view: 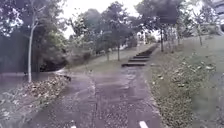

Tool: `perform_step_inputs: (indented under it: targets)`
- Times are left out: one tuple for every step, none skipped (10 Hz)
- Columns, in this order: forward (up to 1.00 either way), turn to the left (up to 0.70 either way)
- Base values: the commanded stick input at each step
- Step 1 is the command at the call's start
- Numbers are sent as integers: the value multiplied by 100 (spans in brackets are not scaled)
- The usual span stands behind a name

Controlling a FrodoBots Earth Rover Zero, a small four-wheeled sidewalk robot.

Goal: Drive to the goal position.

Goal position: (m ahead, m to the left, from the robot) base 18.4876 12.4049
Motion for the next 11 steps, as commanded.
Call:
perform_step_inputs:
  targets:
    - [70, 35]
    - [70, 22]
    - [70, 2]
    - [70, 0]
    - [70, 0]
    - [70, 0]
    - [70, 0]
    - [70, 0]
    - [70, 0]
    - [70, 21]
    - [70, 35]
